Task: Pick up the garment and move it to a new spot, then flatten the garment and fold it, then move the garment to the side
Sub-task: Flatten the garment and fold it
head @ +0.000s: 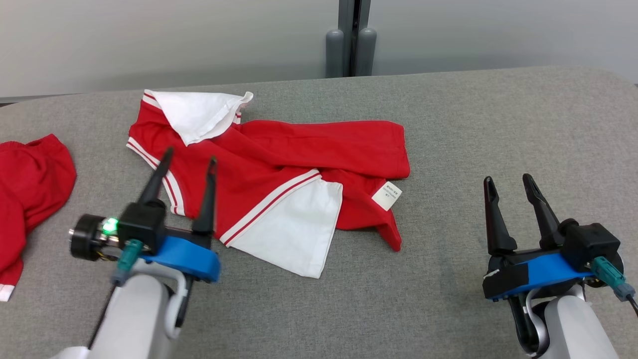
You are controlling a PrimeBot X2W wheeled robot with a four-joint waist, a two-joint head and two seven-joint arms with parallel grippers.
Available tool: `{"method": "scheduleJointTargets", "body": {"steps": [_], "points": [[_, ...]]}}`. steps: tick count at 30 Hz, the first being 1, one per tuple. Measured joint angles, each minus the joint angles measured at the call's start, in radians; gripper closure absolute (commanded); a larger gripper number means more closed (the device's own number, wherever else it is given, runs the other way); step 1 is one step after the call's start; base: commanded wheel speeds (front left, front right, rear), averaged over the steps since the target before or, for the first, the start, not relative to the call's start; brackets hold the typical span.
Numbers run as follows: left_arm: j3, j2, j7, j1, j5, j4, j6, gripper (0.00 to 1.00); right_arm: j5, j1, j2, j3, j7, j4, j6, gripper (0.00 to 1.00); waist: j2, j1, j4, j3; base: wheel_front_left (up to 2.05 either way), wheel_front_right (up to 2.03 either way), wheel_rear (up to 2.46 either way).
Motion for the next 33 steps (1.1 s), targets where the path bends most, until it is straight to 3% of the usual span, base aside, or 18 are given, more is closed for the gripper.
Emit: {"method": "scheduleJointTargets", "body": {"steps": [9,15,26,33], "points": [[-0.143,-0.044,0.038,0.021,0.039,0.061,-0.042,0.00,0.003,0.000,0.000,0.002,0.000,0.002,0.000,0.00,0.0000,0.0000,-0.011,-0.001,0.00,0.00,0.00],[-0.266,-0.058,0.133,0.013,0.039,0.087,-0.064,0.00,0.006,0.001,0.000,0.000,0.000,0.004,0.000,0.00,0.0000,0.0000,-0.025,-0.003,0.00,0.00,0.00],[-0.453,-0.030,0.327,0.004,-0.073,0.084,-0.070,0.00,0.015,0.002,0.000,0.001,0.000,0.005,0.000,0.00,0.0000,0.0000,-0.044,-0.004,0.00,0.00,0.00],[-0.505,0.007,0.384,0.004,-0.128,0.110,-0.070,0.00,0.019,0.002,0.000,0.002,0.000,0.004,0.000,0.00,0.0000,0.0000,-0.056,0.001,0.00,0.00,0.00]]}}
